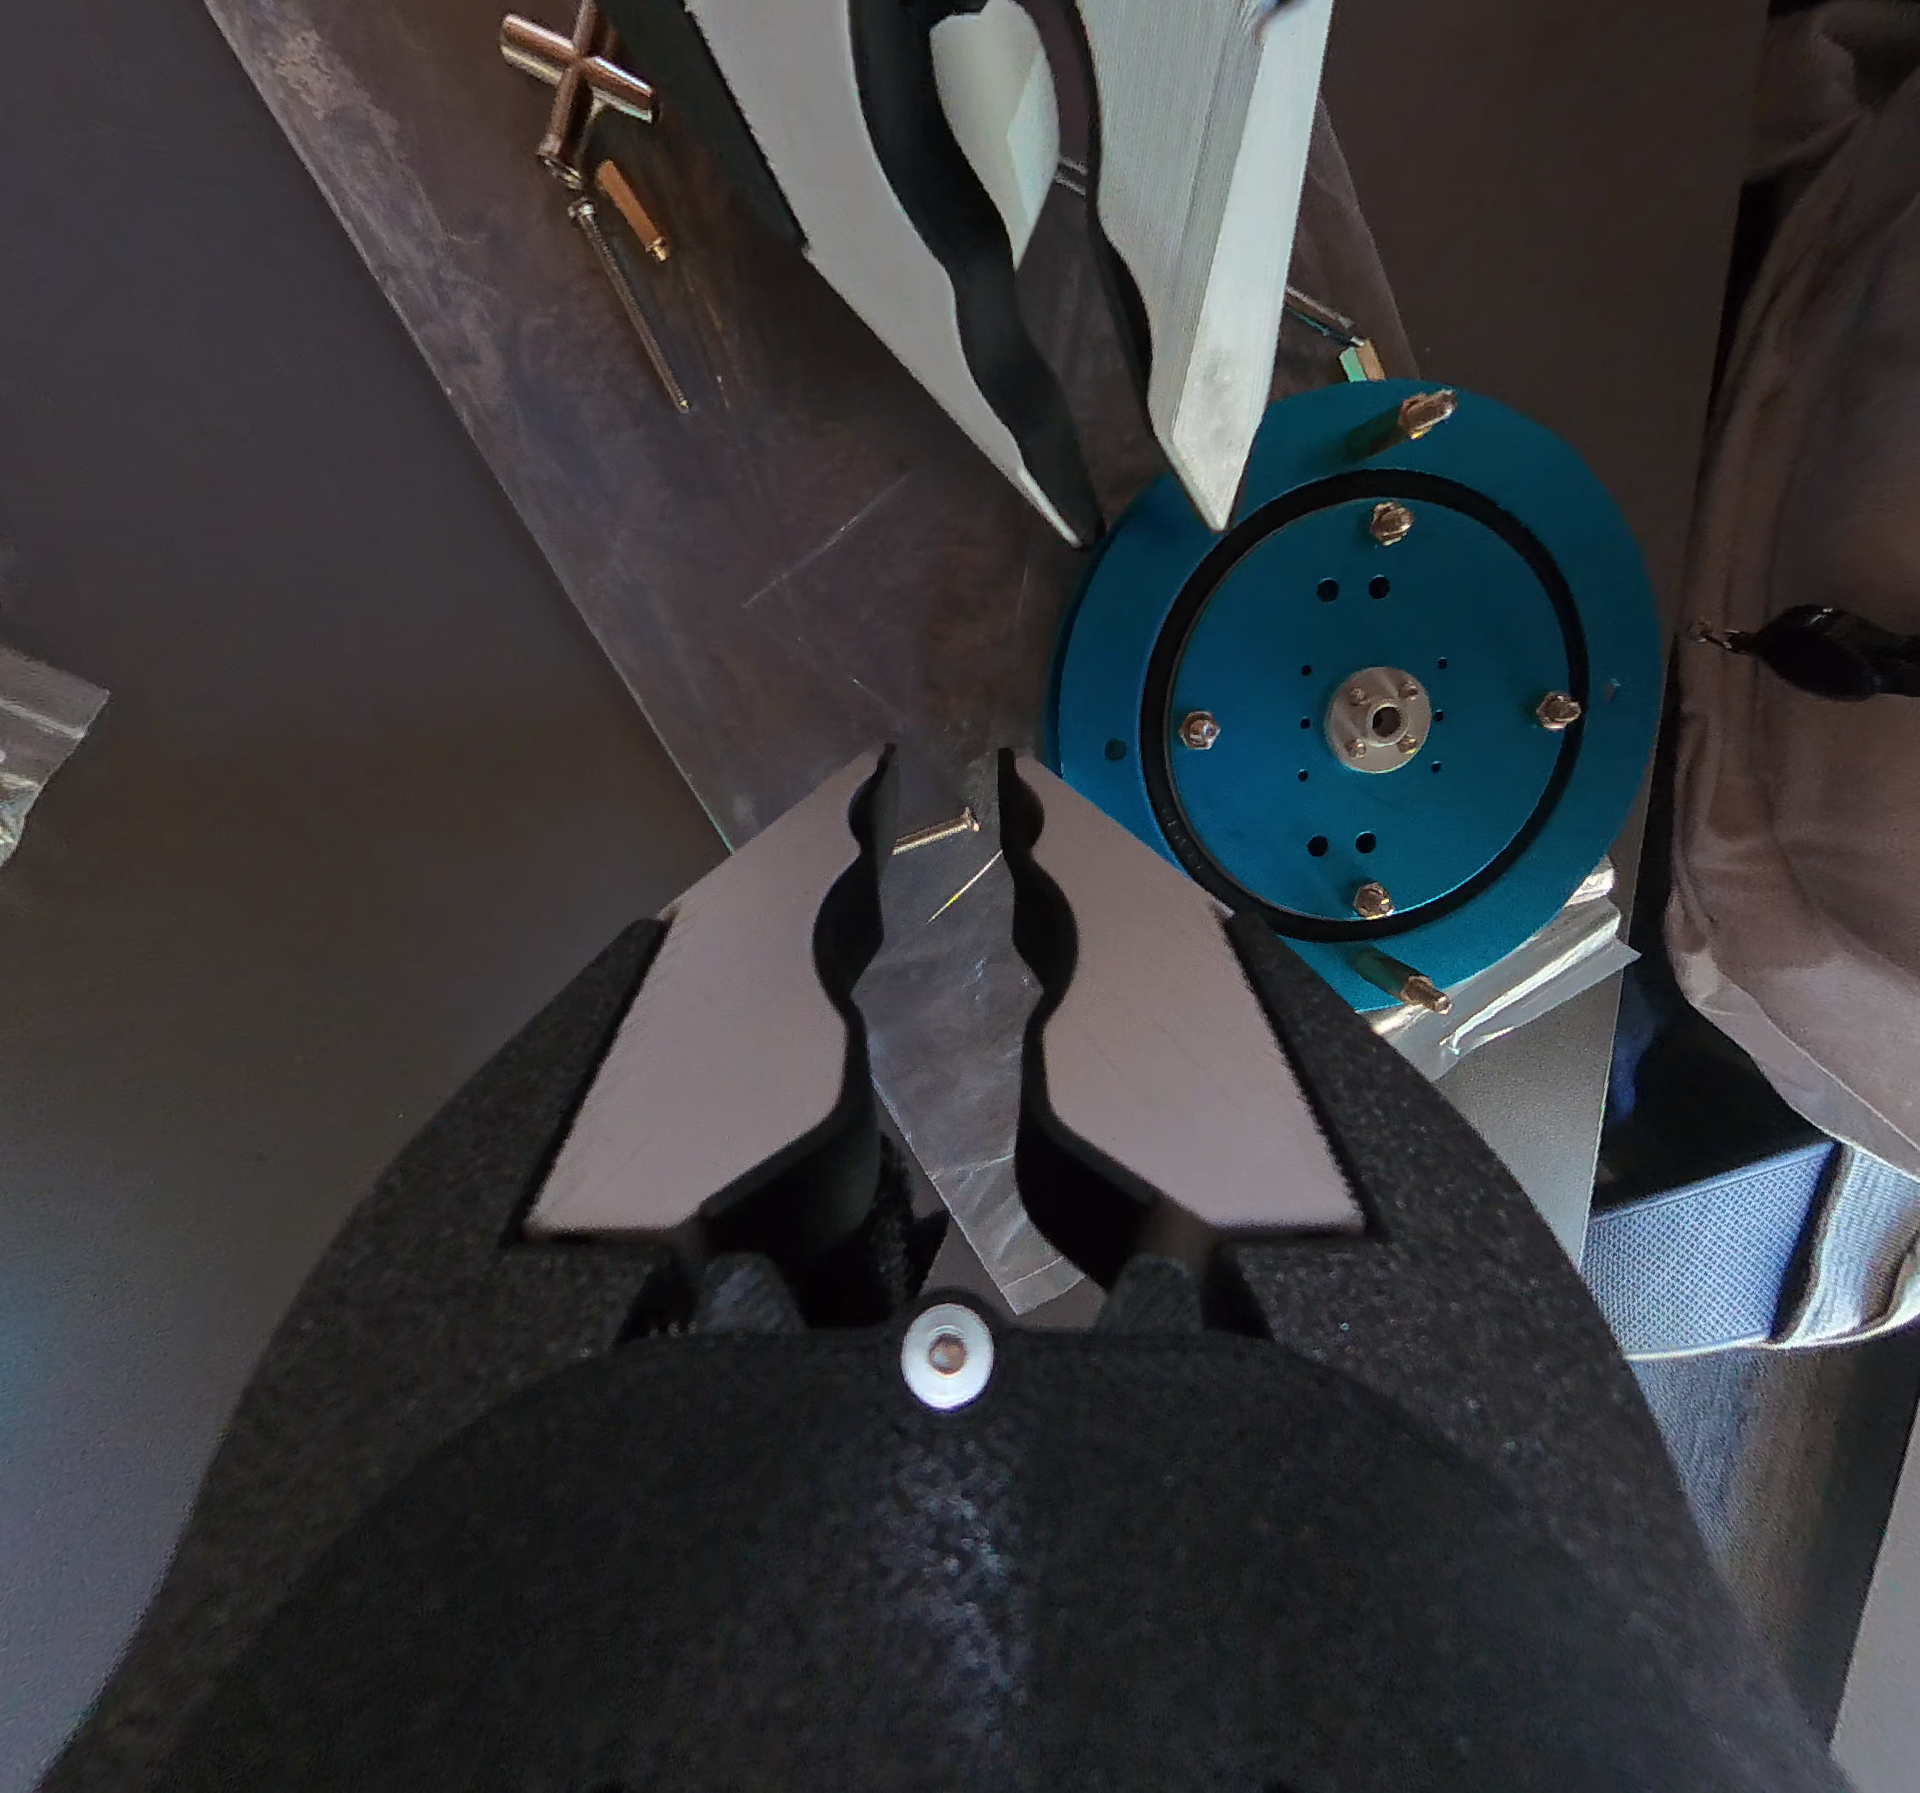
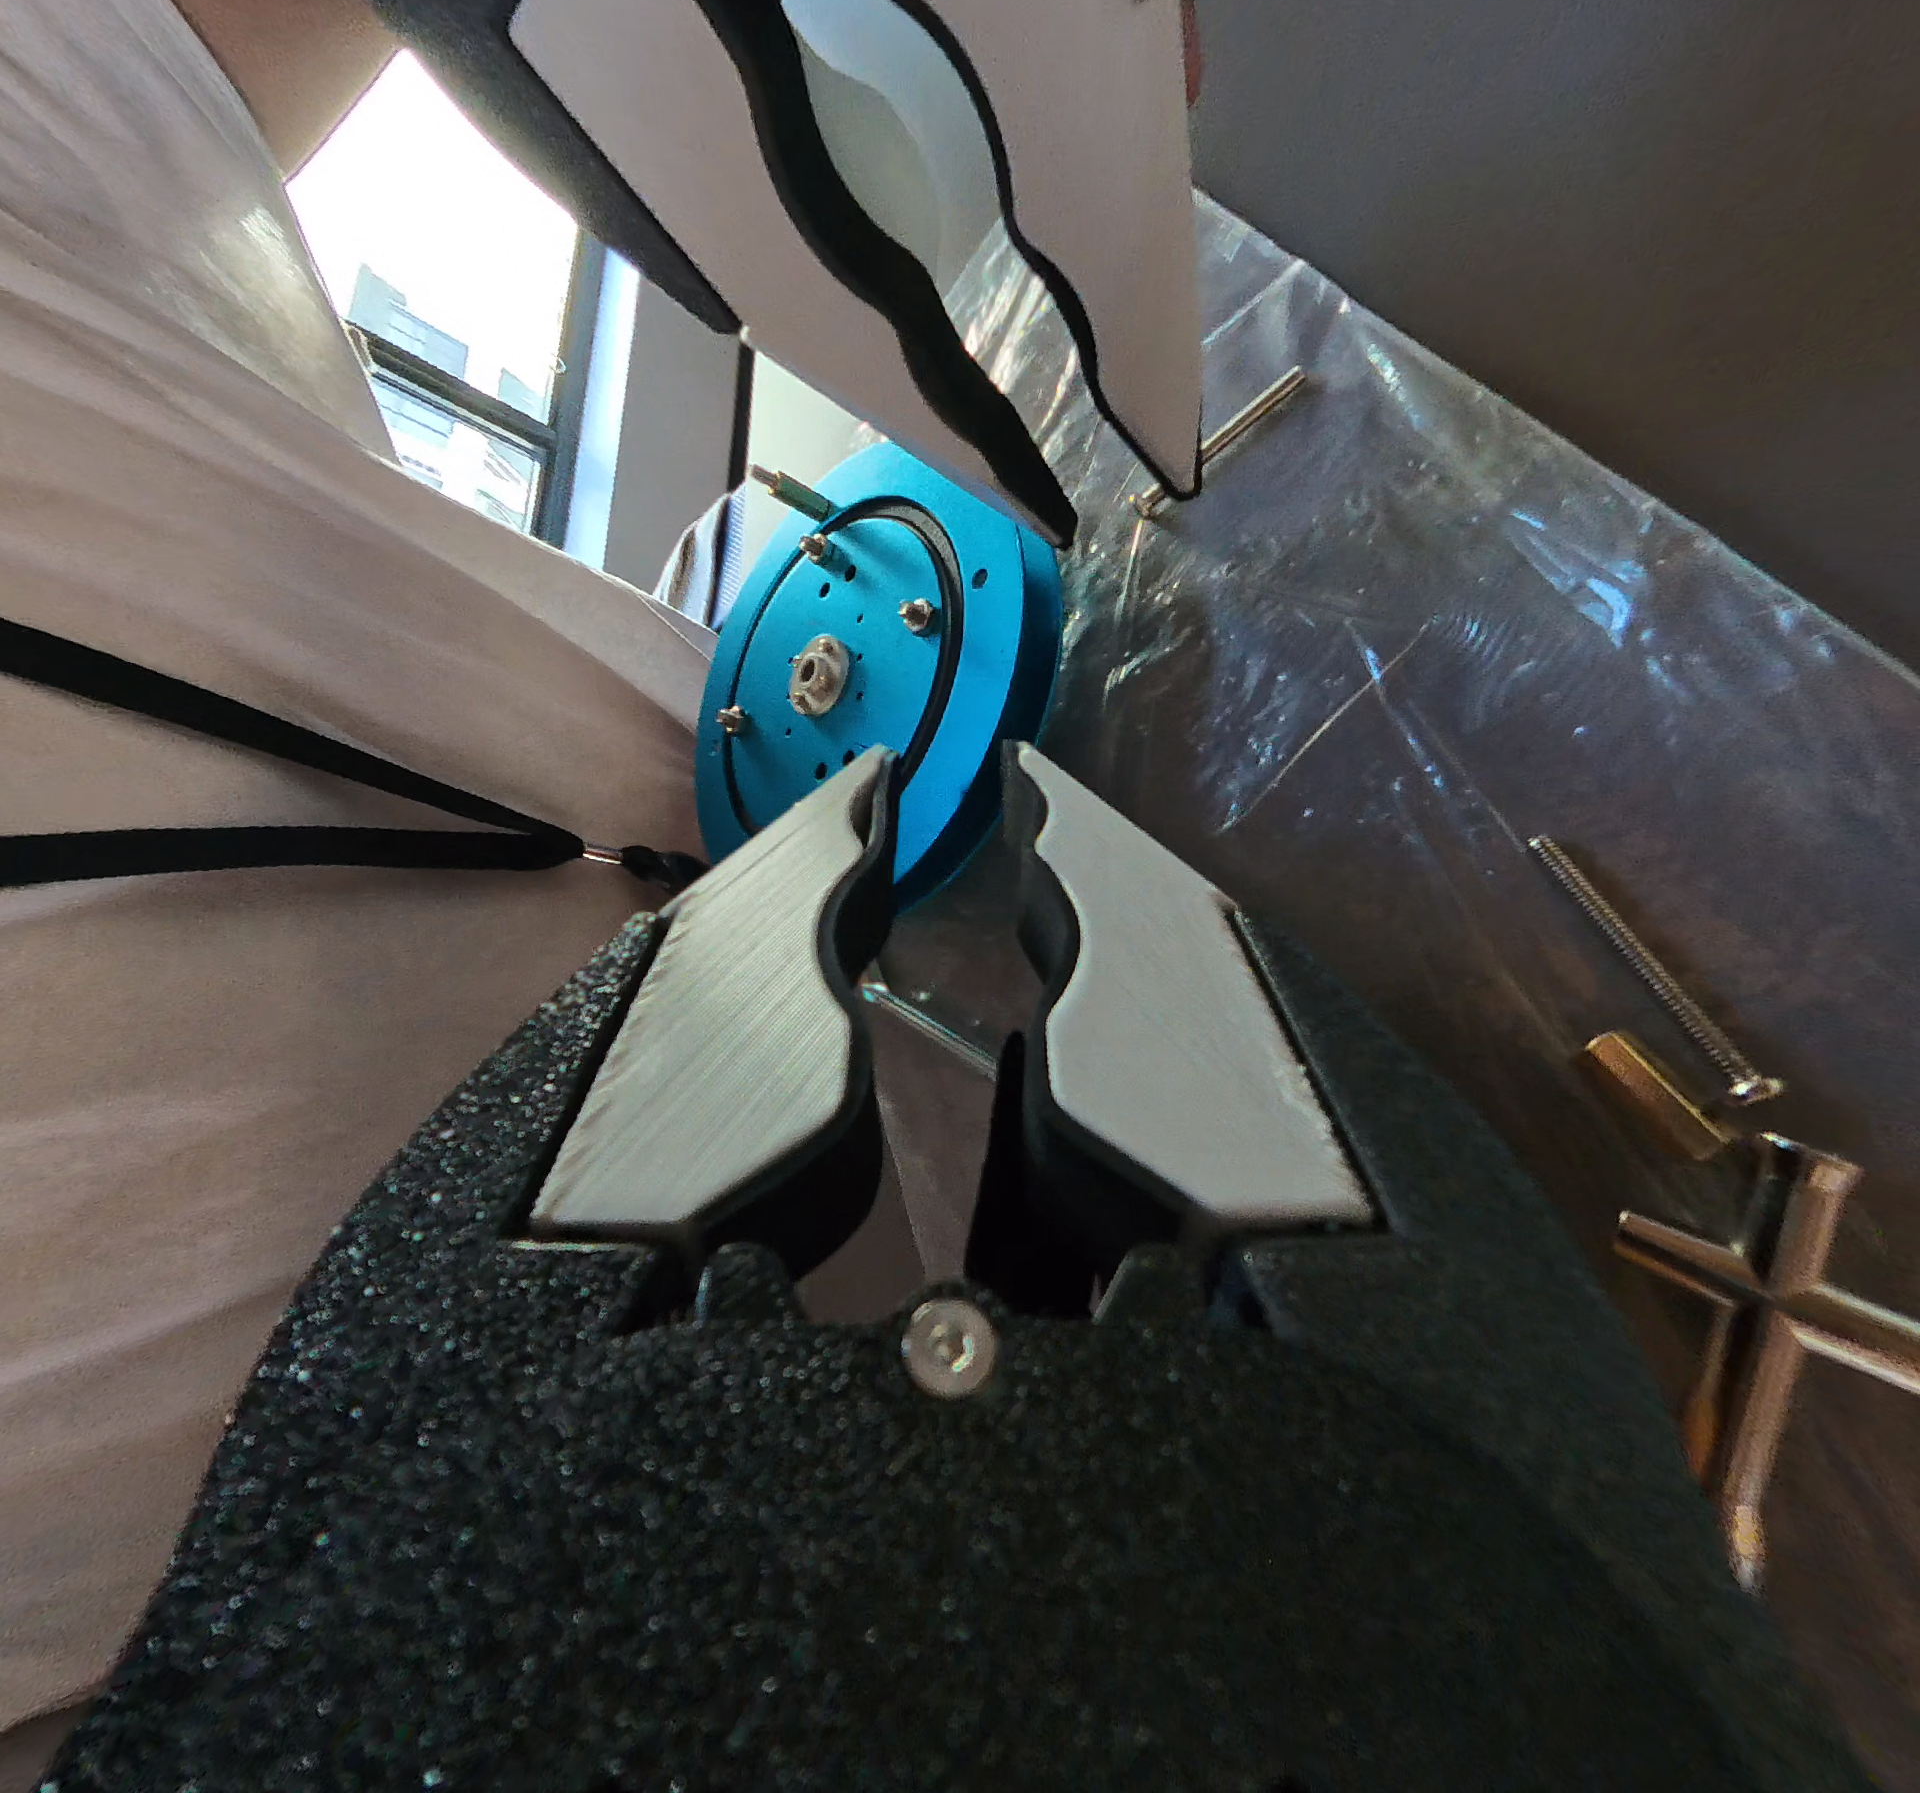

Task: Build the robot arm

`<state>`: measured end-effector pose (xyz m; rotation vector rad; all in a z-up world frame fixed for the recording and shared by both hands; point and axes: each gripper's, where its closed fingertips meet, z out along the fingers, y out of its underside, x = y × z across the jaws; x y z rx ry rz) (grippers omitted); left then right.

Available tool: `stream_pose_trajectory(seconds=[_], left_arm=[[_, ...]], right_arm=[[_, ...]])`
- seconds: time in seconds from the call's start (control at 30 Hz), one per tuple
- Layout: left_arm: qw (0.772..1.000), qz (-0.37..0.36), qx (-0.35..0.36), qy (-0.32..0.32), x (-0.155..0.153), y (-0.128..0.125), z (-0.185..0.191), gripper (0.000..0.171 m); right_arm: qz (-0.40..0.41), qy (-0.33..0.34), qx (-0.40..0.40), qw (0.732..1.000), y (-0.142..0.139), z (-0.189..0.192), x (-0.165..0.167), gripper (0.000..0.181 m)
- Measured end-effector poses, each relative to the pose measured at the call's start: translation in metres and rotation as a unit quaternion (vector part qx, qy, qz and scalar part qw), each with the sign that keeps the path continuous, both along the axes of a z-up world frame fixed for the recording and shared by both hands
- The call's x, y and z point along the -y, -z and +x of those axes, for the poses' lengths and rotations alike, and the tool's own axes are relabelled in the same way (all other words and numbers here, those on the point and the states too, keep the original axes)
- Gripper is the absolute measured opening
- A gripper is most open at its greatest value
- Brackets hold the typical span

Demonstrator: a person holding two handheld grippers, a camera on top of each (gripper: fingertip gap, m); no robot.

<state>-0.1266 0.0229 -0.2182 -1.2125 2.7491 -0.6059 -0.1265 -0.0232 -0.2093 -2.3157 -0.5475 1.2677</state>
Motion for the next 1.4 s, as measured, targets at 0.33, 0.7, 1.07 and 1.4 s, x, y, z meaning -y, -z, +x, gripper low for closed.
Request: stream_pose_trajectory(seconds=[0.33,0.7,1.07,1.4], left_arm=[[0.986,-0.043,0.09,-0.136,-0.034,-0.012,-0.019,0.018],[0.937,-0.17,0.081,-0.293,-0.047,0.007,-0.012,0.015],[0.943,-0.155,0.123,-0.268,-0.04,0.008,-0.024,0.017],[0.928,-0.276,0.082,-0.235,-0.01,-0.012,-0.039,0.017]], right_arm=[[0.096,0.067,0.042,0.992,-0.013,0.017,-0.029,0.016],[0.206,-0.012,0.243,0.948,0.006,-0.001,-0.058,0.015],[0.248,-0.122,0.293,0.915,0.027,-0.012,-0.074,0.036],[0.228,-0.116,0.297,0.92,0.025,0.004,-0.07,0.027]])
